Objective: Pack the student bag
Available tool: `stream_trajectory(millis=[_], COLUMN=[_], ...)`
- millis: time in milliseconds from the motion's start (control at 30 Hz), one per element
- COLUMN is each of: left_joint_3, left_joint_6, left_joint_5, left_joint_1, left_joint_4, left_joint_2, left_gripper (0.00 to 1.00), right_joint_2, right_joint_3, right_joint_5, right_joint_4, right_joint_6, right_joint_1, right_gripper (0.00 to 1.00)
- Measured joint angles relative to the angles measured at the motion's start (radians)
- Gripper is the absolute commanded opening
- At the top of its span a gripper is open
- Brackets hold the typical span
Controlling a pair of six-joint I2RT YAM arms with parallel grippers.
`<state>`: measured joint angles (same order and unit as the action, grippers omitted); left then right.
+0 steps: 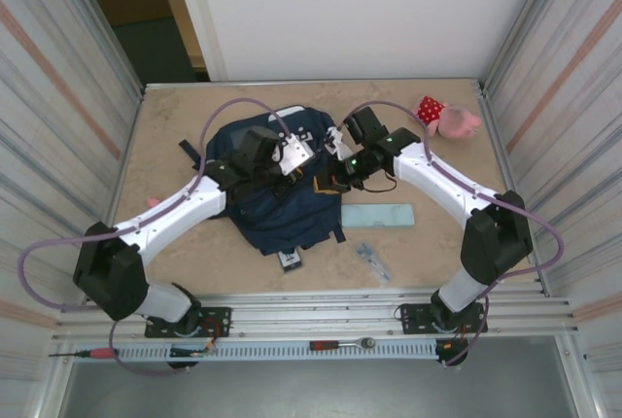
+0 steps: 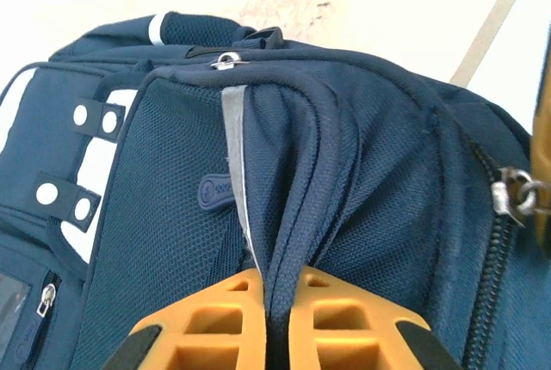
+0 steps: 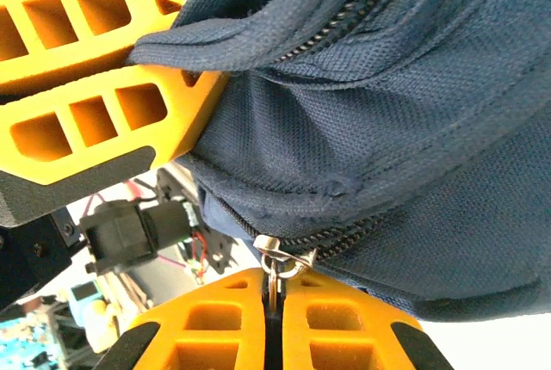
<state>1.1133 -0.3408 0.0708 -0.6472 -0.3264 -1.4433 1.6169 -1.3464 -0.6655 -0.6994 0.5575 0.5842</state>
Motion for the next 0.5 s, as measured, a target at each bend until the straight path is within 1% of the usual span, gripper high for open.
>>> stream_trajectory(millis=[100, 200, 333, 500], left_joint_3=[0.063, 0.102, 0.108, 0.108], left_joint_6=[0.064, 0.147, 0.293, 0.456], left_joint_5=[-0.019, -0.021, -0.004, 0.027], left_joint_1=[-0.001, 0.0, 0.0, 0.013], left_joint_4=[-0.03, -0.045, -0.045, -0.018], left_joint_2=[-0.053, -0.086, -0.091, -0.091], left_gripper=[0.0, 0.0, 0.0, 0.0], right_joint_2=[0.0, -0.01, -0.013, -0.024], right_joint_3=[0.004, 0.048, 0.106, 0.121], right_joint_5=[0.028, 0.045, 0.072, 0.1], right_joint_4=[0.037, 0.126, 0.215, 0.275], right_joint_6=[0.06, 0.138, 0.22, 0.28], right_joint_1=[0.001, 0.019, 0.05, 0.05], right_gripper=[0.0, 0.0, 0.0, 0.01])
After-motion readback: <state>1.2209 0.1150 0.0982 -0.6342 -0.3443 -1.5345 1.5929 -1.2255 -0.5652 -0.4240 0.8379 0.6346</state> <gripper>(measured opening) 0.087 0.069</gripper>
